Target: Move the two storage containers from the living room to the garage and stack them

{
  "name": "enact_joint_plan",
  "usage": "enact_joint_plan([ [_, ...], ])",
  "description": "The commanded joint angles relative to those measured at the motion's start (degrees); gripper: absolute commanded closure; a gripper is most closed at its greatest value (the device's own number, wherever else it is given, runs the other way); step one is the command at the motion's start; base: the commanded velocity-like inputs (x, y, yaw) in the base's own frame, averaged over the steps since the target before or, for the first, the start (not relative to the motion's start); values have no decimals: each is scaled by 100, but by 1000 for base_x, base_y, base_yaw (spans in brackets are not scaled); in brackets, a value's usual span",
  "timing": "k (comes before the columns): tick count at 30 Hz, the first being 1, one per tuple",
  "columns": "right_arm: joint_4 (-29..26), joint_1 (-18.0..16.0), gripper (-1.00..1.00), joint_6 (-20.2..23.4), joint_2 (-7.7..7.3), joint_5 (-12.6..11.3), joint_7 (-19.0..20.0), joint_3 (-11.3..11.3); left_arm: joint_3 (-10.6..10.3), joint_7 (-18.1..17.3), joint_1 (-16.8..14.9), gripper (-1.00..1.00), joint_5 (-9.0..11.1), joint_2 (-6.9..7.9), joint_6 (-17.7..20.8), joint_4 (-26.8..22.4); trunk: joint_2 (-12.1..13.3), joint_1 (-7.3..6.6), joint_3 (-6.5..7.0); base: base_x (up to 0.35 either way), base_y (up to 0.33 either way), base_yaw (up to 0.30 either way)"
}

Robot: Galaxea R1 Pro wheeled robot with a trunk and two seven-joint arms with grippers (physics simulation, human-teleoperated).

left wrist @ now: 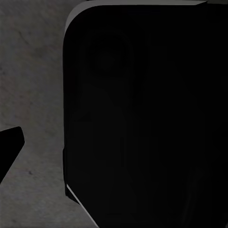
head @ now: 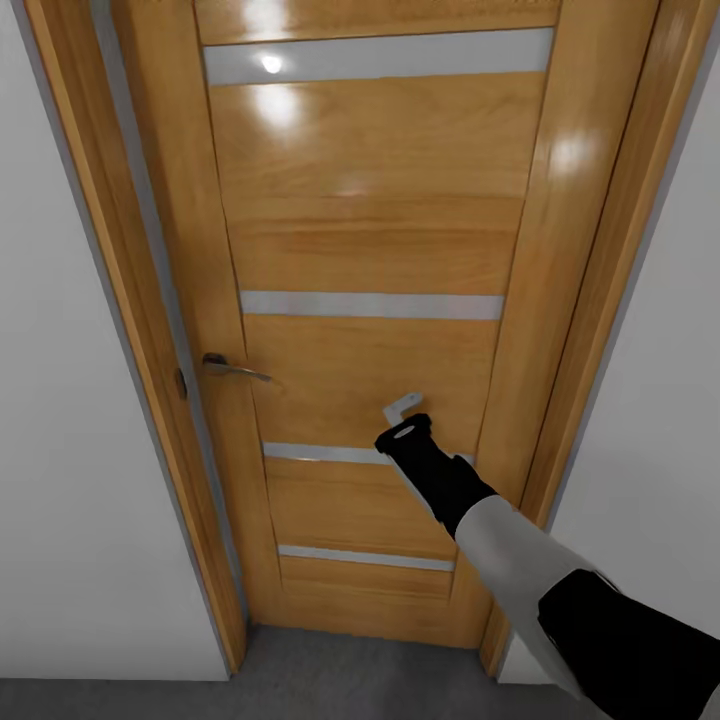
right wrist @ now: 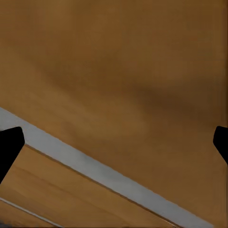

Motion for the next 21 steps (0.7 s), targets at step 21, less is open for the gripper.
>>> enact_joint_plan([
  [21, -1429, -44, -100, 626, 0, -18, 38, 73, 3, 1, -1, -100, 34, 1, -1, -3, -3, 0, -6, 57, 0, 0],
])
